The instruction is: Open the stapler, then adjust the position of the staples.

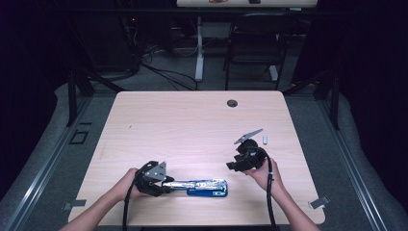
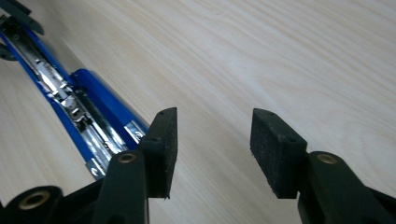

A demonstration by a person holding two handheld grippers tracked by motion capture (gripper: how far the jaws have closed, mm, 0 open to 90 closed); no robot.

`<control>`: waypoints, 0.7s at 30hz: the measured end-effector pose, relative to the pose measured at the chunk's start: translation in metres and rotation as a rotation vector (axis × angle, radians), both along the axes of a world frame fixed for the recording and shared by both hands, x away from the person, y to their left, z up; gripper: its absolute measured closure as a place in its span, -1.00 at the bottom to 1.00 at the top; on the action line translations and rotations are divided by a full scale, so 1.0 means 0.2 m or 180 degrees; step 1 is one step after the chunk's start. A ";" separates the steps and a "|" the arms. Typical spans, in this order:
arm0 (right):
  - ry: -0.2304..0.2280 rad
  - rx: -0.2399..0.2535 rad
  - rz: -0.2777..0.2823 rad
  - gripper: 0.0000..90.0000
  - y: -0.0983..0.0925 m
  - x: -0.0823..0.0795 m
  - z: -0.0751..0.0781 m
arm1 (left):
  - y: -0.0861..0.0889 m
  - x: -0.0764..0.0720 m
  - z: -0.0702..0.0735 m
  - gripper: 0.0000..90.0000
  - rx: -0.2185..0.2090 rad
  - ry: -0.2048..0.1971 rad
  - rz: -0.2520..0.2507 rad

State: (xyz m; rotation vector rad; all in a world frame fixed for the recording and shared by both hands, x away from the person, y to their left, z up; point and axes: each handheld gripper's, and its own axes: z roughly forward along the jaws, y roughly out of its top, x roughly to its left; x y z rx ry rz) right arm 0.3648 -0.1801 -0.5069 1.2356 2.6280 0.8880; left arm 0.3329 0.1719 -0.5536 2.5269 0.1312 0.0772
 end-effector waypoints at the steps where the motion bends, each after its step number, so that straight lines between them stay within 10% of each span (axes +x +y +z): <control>1: 0.0005 -0.0021 -0.0006 0.05 -0.01 0.00 0.00 | 0.00 0.00 0.00 0.36 -0.0007 -0.0008 0.0010; 21: -0.0063 -0.0259 -0.0440 -0.57 -0.18 0.08 0.03 | -0.02 0.00 -0.01 0.36 0.0037 0.0005 -0.0018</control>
